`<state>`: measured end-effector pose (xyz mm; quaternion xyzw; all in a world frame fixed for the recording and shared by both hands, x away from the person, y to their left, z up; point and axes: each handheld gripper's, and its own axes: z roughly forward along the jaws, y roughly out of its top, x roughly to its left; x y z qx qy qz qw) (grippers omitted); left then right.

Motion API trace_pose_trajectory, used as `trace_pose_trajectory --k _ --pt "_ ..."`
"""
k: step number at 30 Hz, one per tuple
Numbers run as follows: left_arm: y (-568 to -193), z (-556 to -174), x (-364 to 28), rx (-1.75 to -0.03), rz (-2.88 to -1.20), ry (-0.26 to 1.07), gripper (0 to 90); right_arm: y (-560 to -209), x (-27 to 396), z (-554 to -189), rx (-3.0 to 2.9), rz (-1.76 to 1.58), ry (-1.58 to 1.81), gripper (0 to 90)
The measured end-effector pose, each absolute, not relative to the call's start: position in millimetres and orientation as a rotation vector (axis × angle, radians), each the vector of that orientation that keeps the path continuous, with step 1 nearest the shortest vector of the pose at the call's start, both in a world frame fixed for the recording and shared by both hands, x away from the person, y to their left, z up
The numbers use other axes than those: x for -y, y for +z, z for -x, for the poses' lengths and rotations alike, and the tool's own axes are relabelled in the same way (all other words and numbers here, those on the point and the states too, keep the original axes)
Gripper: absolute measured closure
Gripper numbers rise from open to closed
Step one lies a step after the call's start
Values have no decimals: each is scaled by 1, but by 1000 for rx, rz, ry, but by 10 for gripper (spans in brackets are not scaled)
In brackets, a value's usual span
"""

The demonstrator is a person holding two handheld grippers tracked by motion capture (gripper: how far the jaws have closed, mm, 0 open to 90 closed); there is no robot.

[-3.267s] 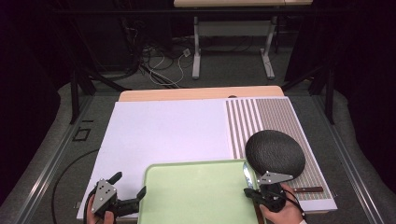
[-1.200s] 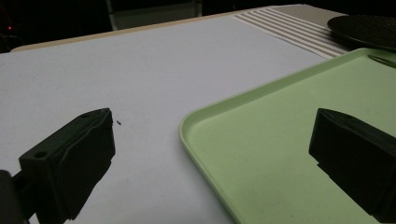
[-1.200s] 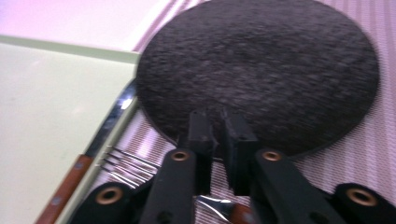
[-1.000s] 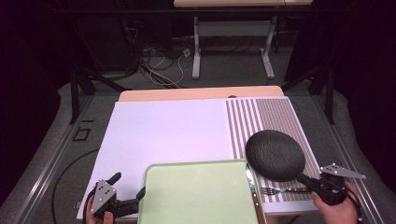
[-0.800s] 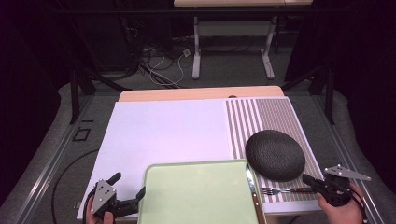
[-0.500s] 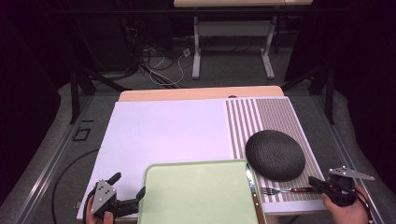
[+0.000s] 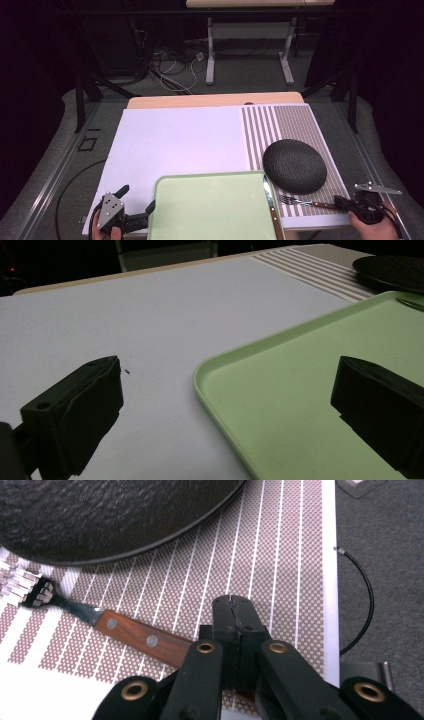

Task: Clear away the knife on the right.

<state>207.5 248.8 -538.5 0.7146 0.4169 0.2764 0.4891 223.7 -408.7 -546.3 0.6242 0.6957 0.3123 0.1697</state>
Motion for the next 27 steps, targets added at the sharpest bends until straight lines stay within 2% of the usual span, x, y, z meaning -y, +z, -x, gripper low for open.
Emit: trace_pose_trajectory --k 19,27 --pt "-538 -207 -249 -1013 -1741 672 5 -547 406 -216 -1993 -1778 901 900" --pt "-539 -208 -249 -1014 -1742 679 5 -543 407 -217 -1994 -1738 911 874"
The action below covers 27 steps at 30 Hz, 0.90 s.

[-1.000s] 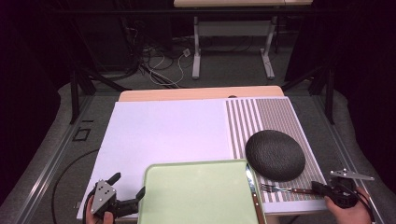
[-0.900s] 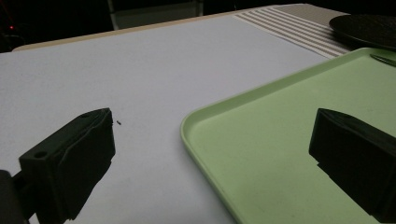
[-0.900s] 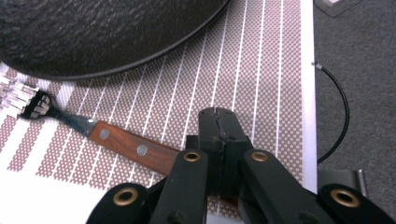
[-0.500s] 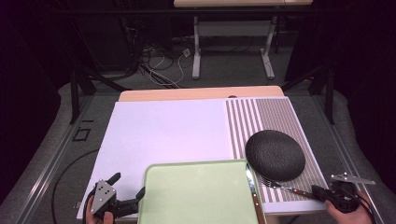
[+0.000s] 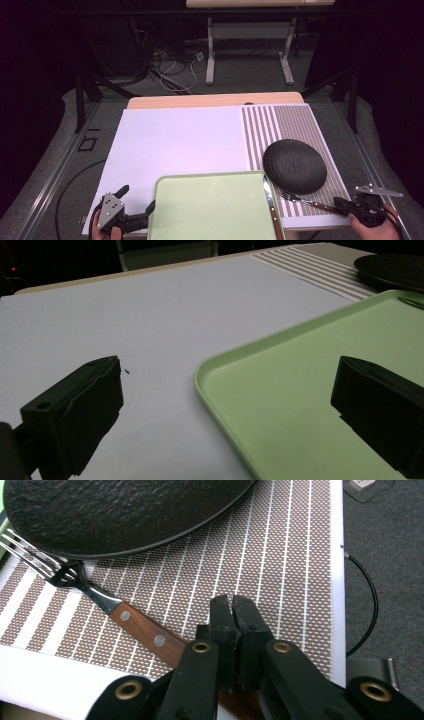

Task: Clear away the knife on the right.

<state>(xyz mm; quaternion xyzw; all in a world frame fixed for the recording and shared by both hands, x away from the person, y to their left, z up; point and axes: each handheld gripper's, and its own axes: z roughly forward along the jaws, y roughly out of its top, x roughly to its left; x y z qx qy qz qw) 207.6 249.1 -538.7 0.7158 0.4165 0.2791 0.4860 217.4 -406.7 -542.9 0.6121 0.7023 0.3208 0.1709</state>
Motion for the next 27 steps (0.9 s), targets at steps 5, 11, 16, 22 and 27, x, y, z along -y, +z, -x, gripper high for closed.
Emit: trace_pose_trajectory --k 5,11,16,22,27 --pt "-539 -208 -249 -1019 -1741 680 5 -539 405 -217 -2046 -1682 923 818" --pt "-539 -208 -248 -1024 -1743 679 5 -529 401 -218 -2166 -1585 931 720" --pt "-539 -208 -249 -1022 -1748 685 5 -524 396 -220 -2247 -1514 930 657" --pt "-539 -208 -249 -1023 -1747 685 5 -520 391 -223 -2312 -1433 928 597" --pt "-539 -208 -249 -1025 -1745 686 5 -516 389 -227 -2363 -1341 884 536"
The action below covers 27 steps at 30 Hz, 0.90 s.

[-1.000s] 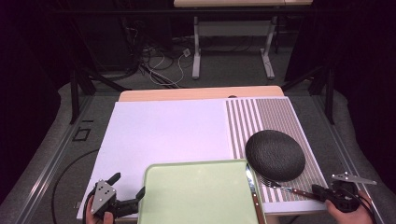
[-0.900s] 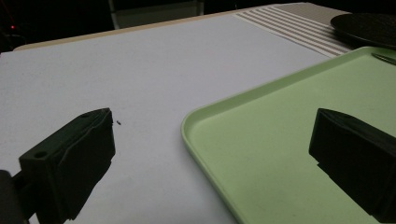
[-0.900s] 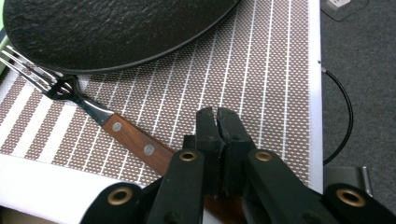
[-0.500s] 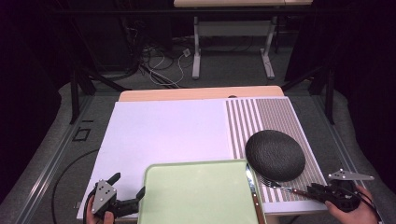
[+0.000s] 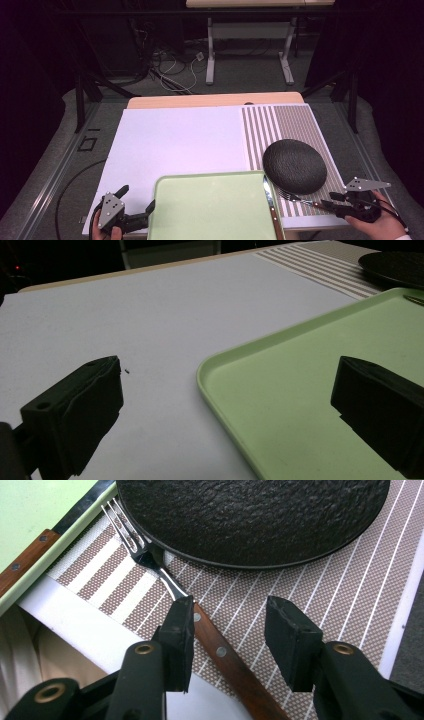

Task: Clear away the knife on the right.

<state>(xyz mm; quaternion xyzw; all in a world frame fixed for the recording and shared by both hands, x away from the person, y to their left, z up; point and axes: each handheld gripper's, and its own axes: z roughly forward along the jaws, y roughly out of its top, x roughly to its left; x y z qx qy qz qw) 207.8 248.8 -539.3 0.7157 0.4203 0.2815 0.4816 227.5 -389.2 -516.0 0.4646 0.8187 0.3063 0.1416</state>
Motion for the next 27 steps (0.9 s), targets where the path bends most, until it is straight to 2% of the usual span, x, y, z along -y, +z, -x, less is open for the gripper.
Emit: trace_pose_trajectory --k 13,14,17,19,23,27 --pt "-540 -207 -249 -1029 -1741 684 5 -515 388 -240 -2339 -1261 921 461" --pt "-540 -207 -249 -1030 -1741 684 5 -514 387 -242 -2343 -1288 915 417" --pt "-540 -208 -249 -1027 -1744 689 5 -514 386 -244 -2349 -1270 902 389" --pt "-540 -207 -249 -1027 -1744 689 5 -516 386 -248 -2397 -1256 883 290" --pt "-540 -207 -249 -1027 -1743 689 5 -517 385 -252 -2419 -1256 846 183" --pt "-540 -207 -249 -1028 -1742 689 5 -518 382 -252 -2390 -1257 866 145"
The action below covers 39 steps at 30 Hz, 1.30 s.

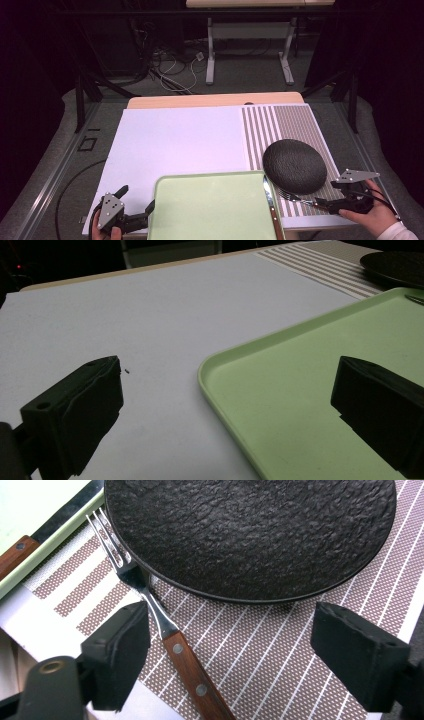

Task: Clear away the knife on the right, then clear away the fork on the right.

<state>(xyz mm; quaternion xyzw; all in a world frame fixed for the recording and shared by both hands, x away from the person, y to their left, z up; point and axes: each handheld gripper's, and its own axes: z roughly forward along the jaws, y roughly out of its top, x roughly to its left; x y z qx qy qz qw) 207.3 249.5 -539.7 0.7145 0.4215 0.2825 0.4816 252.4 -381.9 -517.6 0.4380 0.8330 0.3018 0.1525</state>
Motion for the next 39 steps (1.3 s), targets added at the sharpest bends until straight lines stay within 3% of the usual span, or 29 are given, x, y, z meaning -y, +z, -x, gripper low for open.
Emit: trace_pose_trajectory --k 10,17,27,39 --pt "-540 -207 -249 -1028 -1743 688 5 -518 374 -255 -2458 -1166 803 122" --pt "-540 -207 -249 -1026 -1744 688 5 -520 364 -256 -2503 -1045 759 154" --pt "-540 -206 -249 -1031 -1737 686 5 -514 363 -258 -2625 -891 699 438" --pt "-540 -205 -249 -1031 -1740 685 5 -519 363 -253 -2674 -822 662 509"
